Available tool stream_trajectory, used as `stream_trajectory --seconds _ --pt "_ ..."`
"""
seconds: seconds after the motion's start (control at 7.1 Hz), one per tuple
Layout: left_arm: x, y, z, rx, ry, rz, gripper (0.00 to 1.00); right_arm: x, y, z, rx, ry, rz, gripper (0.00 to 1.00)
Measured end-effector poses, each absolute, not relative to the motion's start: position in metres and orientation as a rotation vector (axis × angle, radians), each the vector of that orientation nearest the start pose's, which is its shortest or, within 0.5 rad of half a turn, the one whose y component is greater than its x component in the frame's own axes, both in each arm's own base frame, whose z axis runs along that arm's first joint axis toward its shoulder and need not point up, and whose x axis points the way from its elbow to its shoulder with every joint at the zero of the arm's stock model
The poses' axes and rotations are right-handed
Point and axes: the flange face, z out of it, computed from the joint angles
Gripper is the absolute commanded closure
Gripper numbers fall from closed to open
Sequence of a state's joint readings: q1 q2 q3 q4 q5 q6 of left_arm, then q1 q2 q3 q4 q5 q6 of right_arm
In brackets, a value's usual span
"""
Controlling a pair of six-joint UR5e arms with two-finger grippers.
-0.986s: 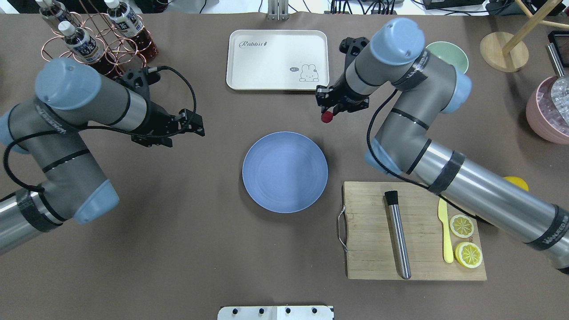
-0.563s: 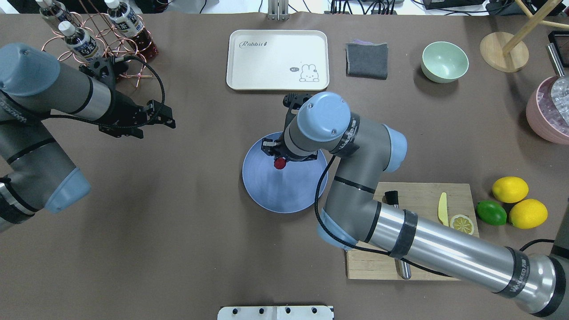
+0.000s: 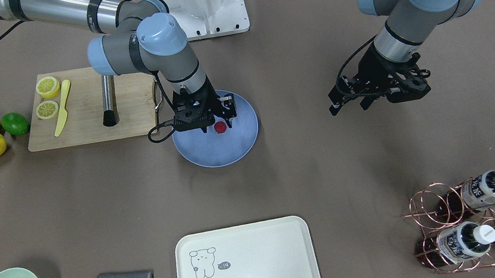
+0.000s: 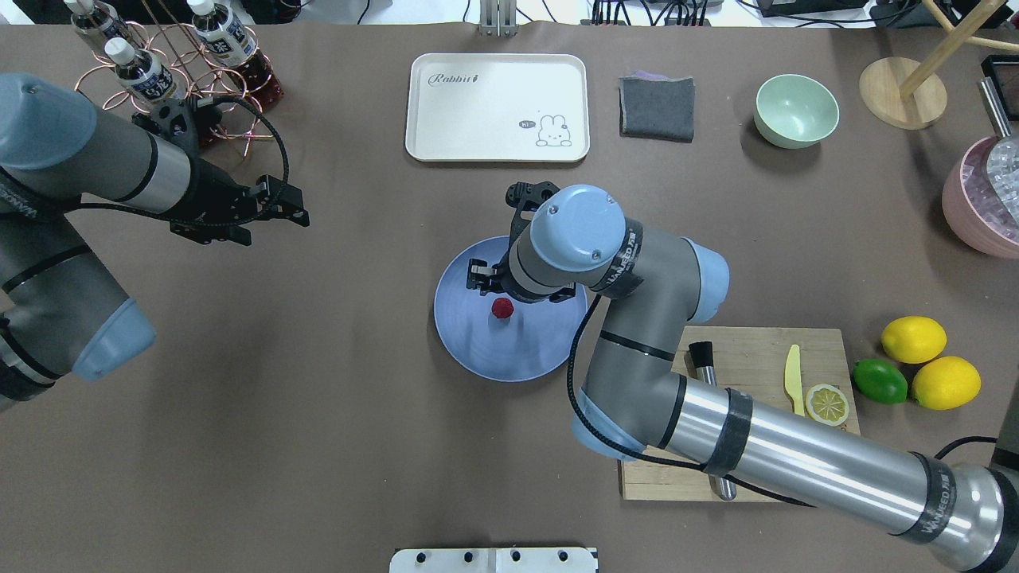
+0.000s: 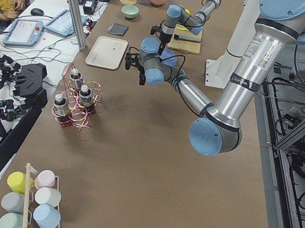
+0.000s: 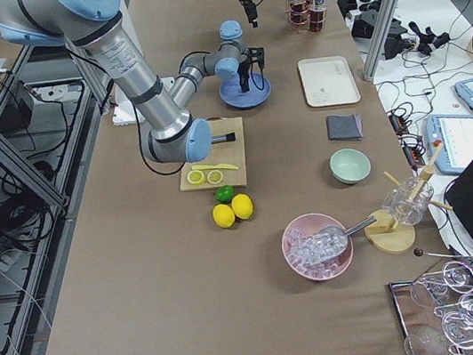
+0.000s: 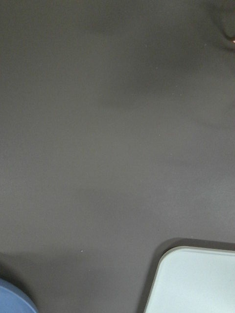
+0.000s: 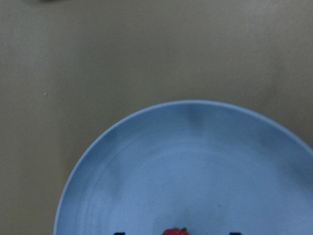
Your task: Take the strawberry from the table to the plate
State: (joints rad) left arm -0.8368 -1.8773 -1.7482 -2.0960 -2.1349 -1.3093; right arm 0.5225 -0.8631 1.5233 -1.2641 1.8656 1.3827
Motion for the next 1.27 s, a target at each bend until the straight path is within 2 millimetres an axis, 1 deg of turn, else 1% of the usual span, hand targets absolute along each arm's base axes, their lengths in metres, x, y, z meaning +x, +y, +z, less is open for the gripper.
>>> stream_trajectory --seconds 0.14,0.28,0.42,0.56,0.7,0.85,0.99,1.13,1.27 --pt "0.325 -0.500 0.351 0.079 1.104 -0.234 0.04 -0.524 -0.475 0.218 0.046 -0.990 0.150 0.00" --pt "0.286 -0.508 0.365 0.102 1.100 -0.208 0.04 -0.452 -0.500 0.236 0.035 -0.975 0.121 0.00" --pt "0.234 -0.516 0.397 0.140 1.080 -0.140 0.04 -0.378 -0.515 0.275 0.053 -0.952 0.076 0.00" --pt "0.182 -0.522 0.429 0.176 1.047 -0.071 0.04 -0.303 -0.526 0.331 0.078 -0.914 0.018 0.00" --pt "0.125 -0.530 0.455 0.203 1.007 -0.008 0.04 -0.226 -0.530 0.400 0.105 -0.860 -0.045 0.00" --pt "0.073 -0.536 0.475 0.221 0.966 0.055 0.04 -0.151 -0.530 0.465 0.131 -0.804 -0.105 0.00" --pt "0.026 -0.539 0.497 0.225 0.921 0.112 0.04 -0.075 -0.533 0.531 0.144 -0.768 -0.151 0.00" --pt "-0.006 -0.539 0.518 0.219 0.891 0.153 0.04 -0.013 -0.533 0.586 0.152 -0.759 -0.192 0.00" --pt "-0.021 -0.534 0.535 0.205 0.871 0.172 0.03 0.033 -0.532 0.623 0.166 -0.754 -0.217 0.00"
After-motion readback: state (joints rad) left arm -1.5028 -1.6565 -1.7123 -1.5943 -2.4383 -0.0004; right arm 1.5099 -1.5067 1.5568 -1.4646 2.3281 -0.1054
